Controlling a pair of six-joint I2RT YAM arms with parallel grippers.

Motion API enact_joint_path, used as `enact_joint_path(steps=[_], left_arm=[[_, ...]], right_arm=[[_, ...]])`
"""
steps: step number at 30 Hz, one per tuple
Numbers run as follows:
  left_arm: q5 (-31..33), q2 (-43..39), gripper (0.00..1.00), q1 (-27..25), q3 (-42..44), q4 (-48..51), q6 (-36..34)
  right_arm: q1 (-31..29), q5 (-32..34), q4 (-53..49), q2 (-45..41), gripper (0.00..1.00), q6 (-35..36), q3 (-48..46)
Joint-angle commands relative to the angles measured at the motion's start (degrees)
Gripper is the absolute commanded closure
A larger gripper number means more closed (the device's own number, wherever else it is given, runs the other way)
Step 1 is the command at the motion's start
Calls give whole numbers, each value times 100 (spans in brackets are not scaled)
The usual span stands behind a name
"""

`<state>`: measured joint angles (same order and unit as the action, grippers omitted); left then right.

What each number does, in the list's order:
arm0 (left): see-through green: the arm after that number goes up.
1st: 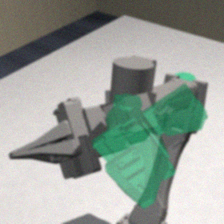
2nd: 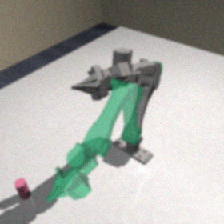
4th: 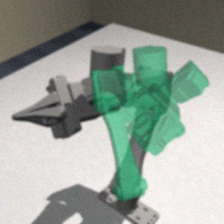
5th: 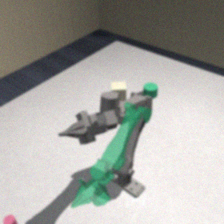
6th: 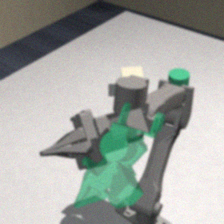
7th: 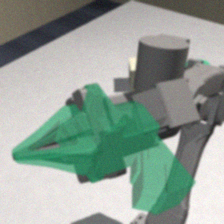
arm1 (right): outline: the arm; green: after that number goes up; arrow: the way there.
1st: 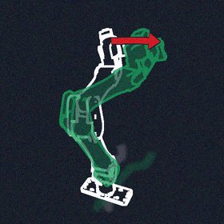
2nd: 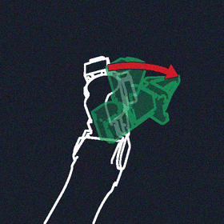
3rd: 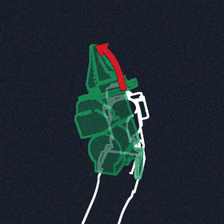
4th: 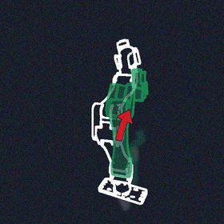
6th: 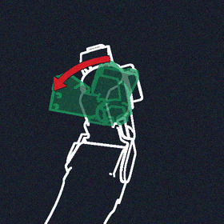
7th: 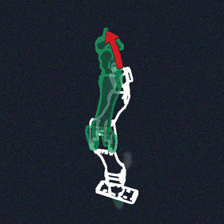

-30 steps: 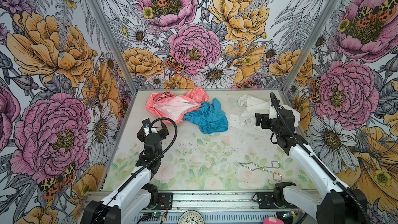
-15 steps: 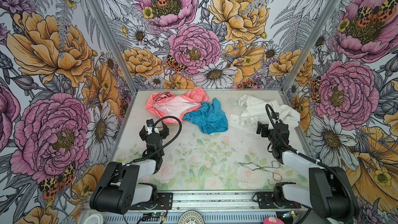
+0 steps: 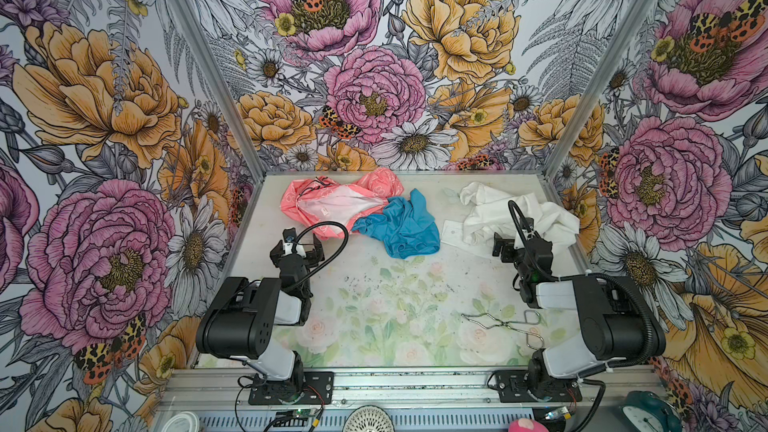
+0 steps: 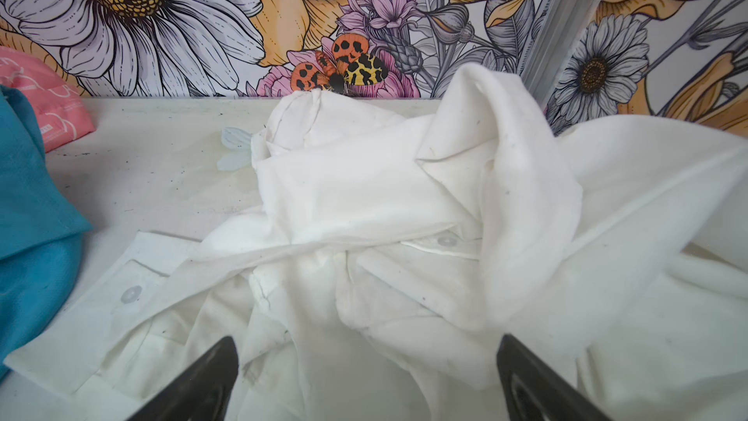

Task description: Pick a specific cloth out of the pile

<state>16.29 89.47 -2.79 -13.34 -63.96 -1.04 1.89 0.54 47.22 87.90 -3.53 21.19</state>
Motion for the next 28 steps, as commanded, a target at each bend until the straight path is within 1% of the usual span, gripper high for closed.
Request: enact_joint_path(steps=[1, 4, 5, 7, 14, 19, 22, 24, 28], left_arm=[[-262, -14, 1, 72, -339, -24, -27], [-42, -32, 1, 68, -768, 824, 72], [-126, -58, 1, 121, -744, 844, 106], [-63, -52, 1, 169, -727, 785, 183], [-43, -55, 1, 144, -733, 803, 156], [58, -36, 1, 33, -724, 746, 60], [15, -39, 1, 46, -738, 783, 67], [-186, -52, 1, 140, -773, 879, 114], [-136, -53, 1, 115, -749, 825, 96]], right_arm=[[38, -112, 232, 13, 1, -55, 143], [39, -112, 267, 25, 0, -51, 143], [38, -115, 277, 28, 1, -51, 133], [32, -115, 271, 25, 0, -51, 131], [31, -115, 270, 25, 1, -51, 132], [33, -115, 274, 26, 0, -47, 132], [31, -115, 270, 21, 1, -47, 140], [34, -117, 271, 25, 1, -51, 131], [32, -115, 270, 26, 1, -51, 131]])
